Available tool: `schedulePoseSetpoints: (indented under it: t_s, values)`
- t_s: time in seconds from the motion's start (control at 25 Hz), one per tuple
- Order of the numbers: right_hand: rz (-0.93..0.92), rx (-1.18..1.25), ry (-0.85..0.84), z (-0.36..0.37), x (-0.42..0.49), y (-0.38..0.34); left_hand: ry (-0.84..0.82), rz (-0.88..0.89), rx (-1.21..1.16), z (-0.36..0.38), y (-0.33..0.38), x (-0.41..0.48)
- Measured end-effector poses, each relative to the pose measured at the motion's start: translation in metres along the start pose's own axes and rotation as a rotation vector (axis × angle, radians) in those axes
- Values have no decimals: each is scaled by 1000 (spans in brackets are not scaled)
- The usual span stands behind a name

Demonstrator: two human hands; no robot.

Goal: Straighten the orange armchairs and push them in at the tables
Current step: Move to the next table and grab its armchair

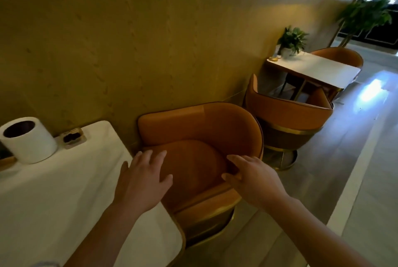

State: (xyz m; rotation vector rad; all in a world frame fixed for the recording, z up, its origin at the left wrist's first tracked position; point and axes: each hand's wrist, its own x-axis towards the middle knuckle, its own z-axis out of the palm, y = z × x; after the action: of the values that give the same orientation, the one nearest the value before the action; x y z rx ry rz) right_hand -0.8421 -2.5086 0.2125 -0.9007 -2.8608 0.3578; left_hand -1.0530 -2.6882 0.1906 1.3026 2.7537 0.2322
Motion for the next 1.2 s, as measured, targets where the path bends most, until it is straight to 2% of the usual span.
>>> schedulePoseSetpoints:
  t_s: [0.16,0.44,0.68,1.0,1.2]
  values:
    - [-61,-18,-17,-5,67,80,25,-102,30,12,48,53]
    - [-314,12,-142,-14,178,189,99,-424,16,29,137,98]
    - [-450,72,-208,-4,248,208,157,-672,20,30,150,93]
    - [-474,31,-428,47,331,209,162,-890,-32,44,146,114]
    - [-529,-80,-608,86,400,232,187,-1148,3,51,173,111]
